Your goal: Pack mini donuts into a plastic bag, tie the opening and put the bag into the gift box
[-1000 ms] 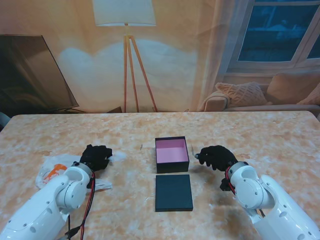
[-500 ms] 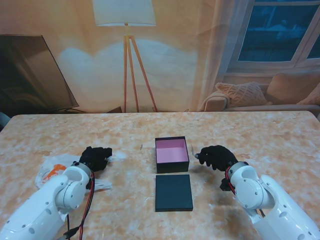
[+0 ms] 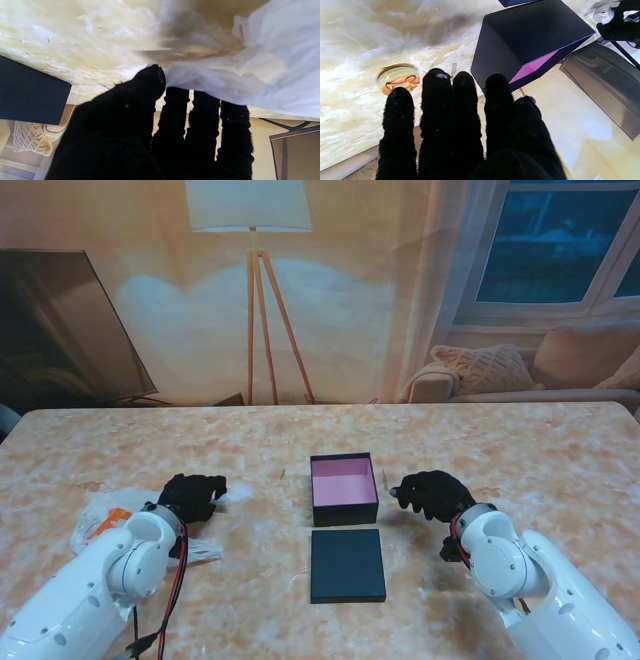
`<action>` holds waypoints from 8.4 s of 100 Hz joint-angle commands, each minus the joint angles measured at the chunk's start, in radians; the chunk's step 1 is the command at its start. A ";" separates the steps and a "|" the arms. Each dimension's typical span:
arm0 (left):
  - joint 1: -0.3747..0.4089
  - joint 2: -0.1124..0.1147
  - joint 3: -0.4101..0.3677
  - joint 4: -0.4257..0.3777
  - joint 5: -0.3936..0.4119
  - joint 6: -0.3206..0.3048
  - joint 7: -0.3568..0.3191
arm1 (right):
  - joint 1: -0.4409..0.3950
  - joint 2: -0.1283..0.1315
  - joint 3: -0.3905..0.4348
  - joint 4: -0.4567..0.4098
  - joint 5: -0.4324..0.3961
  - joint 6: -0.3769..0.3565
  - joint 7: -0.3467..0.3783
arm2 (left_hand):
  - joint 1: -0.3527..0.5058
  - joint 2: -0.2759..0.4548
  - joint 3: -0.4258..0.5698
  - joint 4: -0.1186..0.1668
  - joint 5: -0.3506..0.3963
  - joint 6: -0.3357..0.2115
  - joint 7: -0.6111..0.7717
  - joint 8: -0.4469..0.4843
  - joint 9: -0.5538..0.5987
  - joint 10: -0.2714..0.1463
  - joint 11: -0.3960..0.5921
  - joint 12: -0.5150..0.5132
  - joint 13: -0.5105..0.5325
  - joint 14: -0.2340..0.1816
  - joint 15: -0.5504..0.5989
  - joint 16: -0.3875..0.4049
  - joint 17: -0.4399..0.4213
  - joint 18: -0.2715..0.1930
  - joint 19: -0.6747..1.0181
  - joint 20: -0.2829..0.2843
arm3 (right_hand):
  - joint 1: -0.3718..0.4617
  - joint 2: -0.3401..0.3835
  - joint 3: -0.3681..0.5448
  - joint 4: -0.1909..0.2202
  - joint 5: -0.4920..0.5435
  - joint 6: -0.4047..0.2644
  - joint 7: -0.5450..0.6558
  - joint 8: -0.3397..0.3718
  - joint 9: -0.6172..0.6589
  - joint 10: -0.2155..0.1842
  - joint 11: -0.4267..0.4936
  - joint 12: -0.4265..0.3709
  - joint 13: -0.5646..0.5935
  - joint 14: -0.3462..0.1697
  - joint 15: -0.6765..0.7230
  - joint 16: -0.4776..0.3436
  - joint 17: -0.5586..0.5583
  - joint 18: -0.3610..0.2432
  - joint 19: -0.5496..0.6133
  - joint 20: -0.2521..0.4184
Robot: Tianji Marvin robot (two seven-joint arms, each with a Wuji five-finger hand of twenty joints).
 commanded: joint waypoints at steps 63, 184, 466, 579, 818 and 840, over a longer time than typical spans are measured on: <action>0.001 0.013 -0.007 -0.026 0.013 0.002 -0.111 | -0.010 -0.006 -0.001 -0.005 -0.001 -0.004 0.010 | 0.068 0.150 -0.089 0.012 0.182 -0.052 -0.163 -0.160 -0.097 0.018 -0.082 0.085 -0.105 0.020 -0.117 0.045 -0.103 0.020 -0.072 0.015 | 0.060 -0.014 0.001 -0.014 0.004 -0.021 0.011 -0.006 -0.012 0.008 0.003 -0.007 0.003 -0.003 0.009 -0.017 -0.006 0.014 0.003 0.008; 0.012 0.017 -0.037 -0.062 -0.054 -0.018 -0.199 | -0.006 -0.007 -0.004 0.000 0.000 -0.004 0.006 | 0.033 0.111 -0.145 0.009 0.038 0.041 -0.059 -0.003 -0.048 -0.034 0.488 0.130 0.066 -0.061 0.301 0.277 -0.016 0.024 0.044 0.104 | 0.066 -0.017 0.001 -0.014 0.007 -0.025 0.017 -0.007 -0.009 0.006 0.007 -0.007 0.008 -0.005 0.012 -0.017 -0.004 0.013 0.004 0.009; -0.122 -0.118 0.033 -0.572 -1.126 0.875 -0.188 | -0.050 -0.011 0.055 -0.031 -0.020 -0.039 -0.035 | 0.297 0.406 -0.518 0.093 -0.026 0.157 -0.121 0.015 0.002 0.034 0.420 -0.236 0.354 -0.071 0.342 -0.046 0.521 -0.122 0.651 0.036 | 0.062 -0.012 0.002 -0.012 0.019 -0.021 0.027 0.025 -0.008 0.008 0.009 -0.008 0.009 -0.004 0.014 -0.017 -0.003 0.015 0.005 0.007; -0.170 -0.271 0.065 -0.549 -1.298 0.973 0.091 | -0.044 0.039 0.157 -0.103 0.270 -0.253 0.289 | 0.297 0.421 -0.529 0.086 -0.055 0.098 -0.088 -0.001 -0.028 0.027 0.355 -0.296 0.299 -0.042 0.191 -0.080 0.443 -0.083 0.477 0.061 | -0.368 -0.286 0.512 0.008 -0.453 0.179 -0.636 -0.252 -0.241 -0.065 -0.022 0.054 -0.096 -0.123 0.010 0.050 -0.020 -0.048 -0.041 0.033; -0.211 -0.109 0.100 -0.473 -1.121 0.599 -0.238 | 0.102 0.021 0.203 -0.087 0.328 -0.261 0.240 | 0.024 0.003 -0.112 -0.043 0.283 -0.082 -0.148 -0.373 -0.003 -0.039 -0.018 -0.077 -0.259 0.022 0.053 0.247 -0.207 -0.126 0.154 0.313 | -0.044 -0.264 0.603 -0.079 -0.179 -0.230 0.092 0.016 -0.110 -0.144 -0.057 0.068 -0.019 -0.182 -0.143 -0.032 0.012 -0.105 -0.141 -0.034; -0.224 -0.077 0.114 -0.474 -1.062 0.543 -0.323 | 0.107 0.023 0.197 -0.080 0.320 -0.261 0.246 | 0.010 0.115 -0.266 -0.003 0.161 -0.087 -0.024 -0.142 -0.197 -0.052 0.044 -0.020 -0.347 0.009 -0.016 0.229 -0.267 -0.146 0.074 0.310 | -0.040 -0.265 0.599 -0.079 -0.179 -0.221 0.089 0.015 -0.110 -0.148 -0.057 0.067 -0.019 -0.181 -0.141 -0.029 0.012 -0.102 -0.141 -0.034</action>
